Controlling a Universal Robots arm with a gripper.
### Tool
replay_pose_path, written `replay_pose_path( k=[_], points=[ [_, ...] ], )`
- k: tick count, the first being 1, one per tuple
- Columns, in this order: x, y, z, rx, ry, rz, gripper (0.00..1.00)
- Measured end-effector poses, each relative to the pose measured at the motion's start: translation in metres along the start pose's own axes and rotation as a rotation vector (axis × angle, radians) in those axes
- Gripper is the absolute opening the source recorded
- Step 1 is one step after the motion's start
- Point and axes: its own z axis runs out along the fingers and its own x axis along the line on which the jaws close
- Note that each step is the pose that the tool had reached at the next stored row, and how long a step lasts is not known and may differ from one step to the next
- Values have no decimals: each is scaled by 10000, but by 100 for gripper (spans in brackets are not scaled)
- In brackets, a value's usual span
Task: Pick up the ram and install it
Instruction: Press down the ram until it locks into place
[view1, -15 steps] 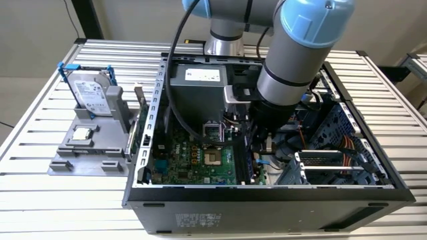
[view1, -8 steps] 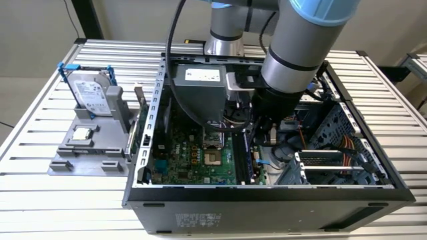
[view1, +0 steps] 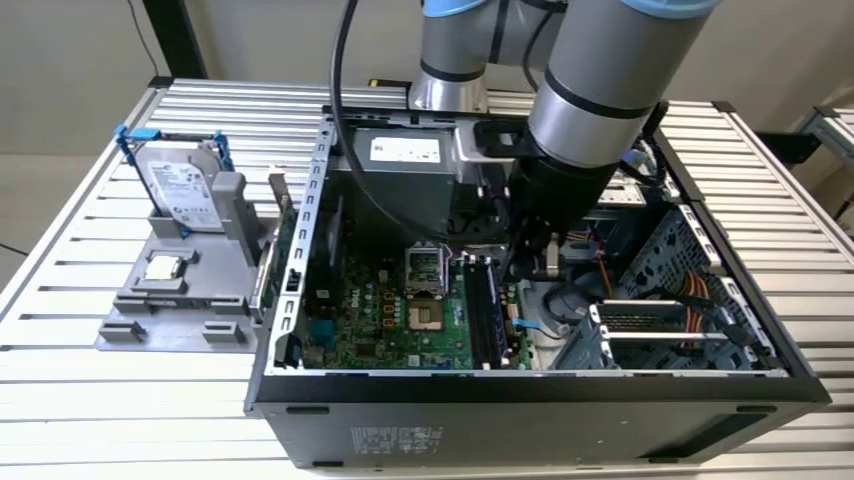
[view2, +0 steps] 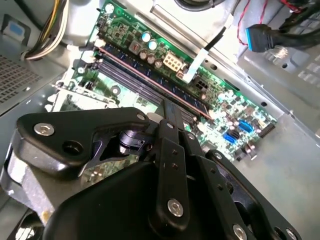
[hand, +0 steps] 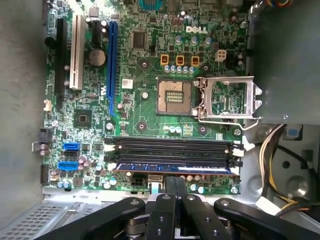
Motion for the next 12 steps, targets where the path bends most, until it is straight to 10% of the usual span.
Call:
replay_pose_path(
  k=[12],
  points=[
    [-1, 4, -88, -26, 28, 0, 0]
  ],
)
